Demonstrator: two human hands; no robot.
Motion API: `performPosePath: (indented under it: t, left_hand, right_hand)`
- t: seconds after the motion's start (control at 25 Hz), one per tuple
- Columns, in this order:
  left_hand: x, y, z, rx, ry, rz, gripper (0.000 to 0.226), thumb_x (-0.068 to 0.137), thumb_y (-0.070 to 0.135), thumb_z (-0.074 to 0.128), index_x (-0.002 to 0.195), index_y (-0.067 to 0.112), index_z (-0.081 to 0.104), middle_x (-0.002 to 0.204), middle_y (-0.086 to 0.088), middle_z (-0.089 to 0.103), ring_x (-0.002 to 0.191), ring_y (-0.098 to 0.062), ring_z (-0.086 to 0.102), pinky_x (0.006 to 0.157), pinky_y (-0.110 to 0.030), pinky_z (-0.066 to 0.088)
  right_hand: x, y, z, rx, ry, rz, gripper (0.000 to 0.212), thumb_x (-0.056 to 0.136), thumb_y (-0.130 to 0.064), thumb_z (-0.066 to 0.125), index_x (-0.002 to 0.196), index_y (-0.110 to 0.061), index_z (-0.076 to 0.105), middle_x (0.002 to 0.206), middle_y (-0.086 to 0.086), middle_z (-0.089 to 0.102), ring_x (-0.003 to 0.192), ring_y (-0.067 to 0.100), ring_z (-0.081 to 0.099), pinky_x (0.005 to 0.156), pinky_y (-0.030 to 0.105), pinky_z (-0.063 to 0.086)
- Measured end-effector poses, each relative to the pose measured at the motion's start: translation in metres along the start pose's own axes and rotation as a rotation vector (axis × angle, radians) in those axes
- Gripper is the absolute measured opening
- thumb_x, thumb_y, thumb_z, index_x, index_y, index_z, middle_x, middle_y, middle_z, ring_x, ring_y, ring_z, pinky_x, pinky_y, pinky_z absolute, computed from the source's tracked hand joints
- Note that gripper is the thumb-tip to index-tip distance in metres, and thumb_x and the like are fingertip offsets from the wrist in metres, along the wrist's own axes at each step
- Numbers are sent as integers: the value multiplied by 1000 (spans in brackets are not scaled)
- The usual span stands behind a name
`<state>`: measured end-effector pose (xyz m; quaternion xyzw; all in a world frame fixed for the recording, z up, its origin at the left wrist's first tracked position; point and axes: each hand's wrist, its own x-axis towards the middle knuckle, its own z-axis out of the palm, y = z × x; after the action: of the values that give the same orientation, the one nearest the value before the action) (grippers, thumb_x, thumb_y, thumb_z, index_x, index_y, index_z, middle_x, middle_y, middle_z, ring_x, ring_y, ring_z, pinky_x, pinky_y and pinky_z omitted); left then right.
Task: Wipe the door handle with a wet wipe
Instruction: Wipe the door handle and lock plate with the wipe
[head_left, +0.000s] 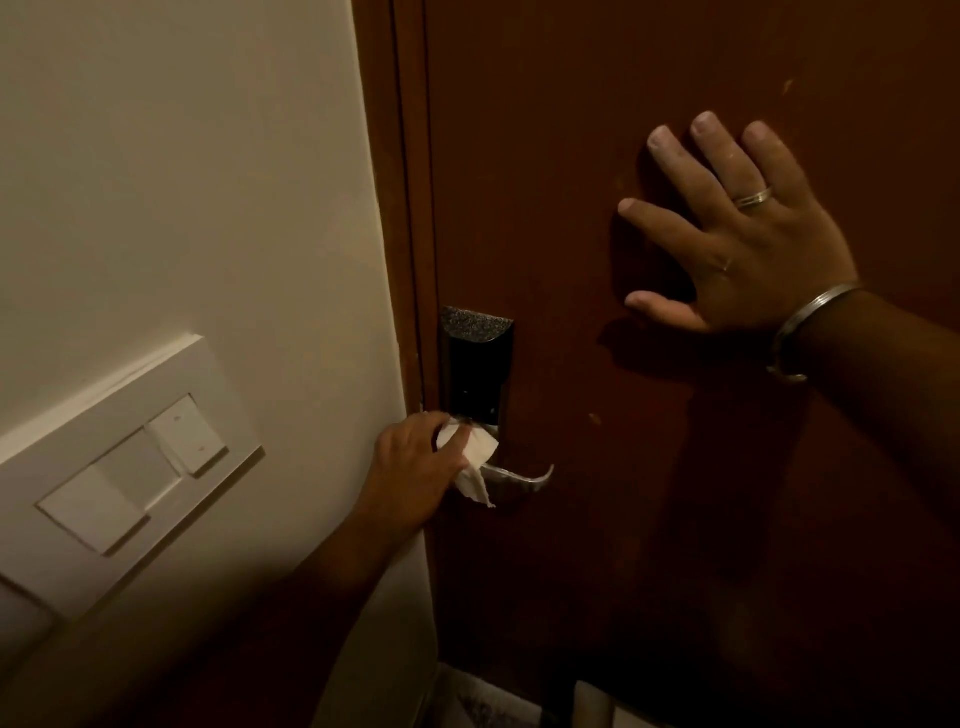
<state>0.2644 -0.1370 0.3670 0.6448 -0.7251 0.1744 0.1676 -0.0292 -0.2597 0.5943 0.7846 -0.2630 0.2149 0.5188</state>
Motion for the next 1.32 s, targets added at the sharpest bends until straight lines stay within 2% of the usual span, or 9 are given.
performPosePath:
  t: [0.16, 0.36, 0.48, 0.6, 0.76, 0.84, 1.04, 1.16, 1.32]
  left_hand:
    - [4, -2, 1, 20, -31, 213, 49, 75, 27, 79, 119, 15, 61, 106, -15, 67, 96, -31, 61, 78, -46, 48]
    - [8, 59, 8, 50, -171, 240, 52, 78, 26, 77, 124, 13, 55, 112, -16, 66, 102, -31, 60, 84, -47, 50]
    - [5, 41, 0, 38, -126, 323, 55, 72, 22, 81, 121, 11, 57, 109, -13, 69, 98, -29, 64, 83, -46, 53]
    - [9, 7, -14, 28, -136, 320, 38, 75, 26, 79, 108, 16, 65, 106, -7, 72, 96, -24, 66, 83, -42, 52]
    - [28, 69, -1, 78, -182, 345, 21, 82, 31, 72, 94, 13, 69, 85, -6, 73, 77, -20, 67, 79, -40, 54]
    - [24, 83, 0, 25, -180, 334, 23, 87, 33, 66, 96, 12, 68, 85, -7, 73, 76, -21, 66, 78, -39, 54]
    - [6, 14, -15, 108, -89, 325, 44, 64, 29, 87, 101, 14, 68, 100, -11, 71, 92, -28, 65, 78, -41, 52]
    - [16, 40, -13, 193, -173, 265, 38, 70, 29, 82, 103, 14, 68, 96, -11, 68, 88, -28, 61, 72, -40, 50]
    - [10, 60, -12, 84, -158, 263, 48, 71, 24, 81, 114, 12, 64, 96, -11, 72, 85, -28, 67, 73, -40, 53]
  right_hand:
    - [-2, 1, 2, 1, 5, -14, 83, 92, -76, 27, 150, -17, 37, 163, 20, 15, 150, 41, 14, 119, 57, 17]
    - [0, 1, 4, -37, 35, -14, 84, 91, -77, 26, 150, -17, 36, 162, 21, 16, 149, 43, 18, 119, 56, 19]
    - [-1, 1, 5, -67, 54, -18, 83, 92, -76, 27, 149, -17, 38, 161, 22, 20, 147, 43, 22, 118, 56, 20]
    - [1, -1, 5, -74, 74, -25, 80, 92, -75, 28, 147, -18, 40, 160, 22, 24, 146, 43, 25, 117, 55, 22]
    - [2, 0, 4, -60, 85, -23, 79, 92, -73, 31, 146, -18, 42, 160, 22, 25, 146, 43, 27, 117, 55, 24]
    - [1, 0, 3, -54, 88, -24, 78, 92, -73, 31, 146, -18, 42, 159, 22, 26, 145, 43, 28, 117, 56, 25]
    - [1, -1, 4, -82, 76, -32, 77, 93, -73, 29, 147, -18, 41, 159, 22, 26, 145, 43, 28, 117, 56, 27]
    - [2, -1, 3, -81, 60, -32, 77, 93, -72, 29, 148, -18, 39, 160, 22, 24, 146, 43, 26, 117, 56, 25]
    - [1, -1, 2, -65, 62, -22, 78, 93, -72, 30, 148, -18, 38, 161, 22, 22, 147, 43, 23, 118, 56, 23]
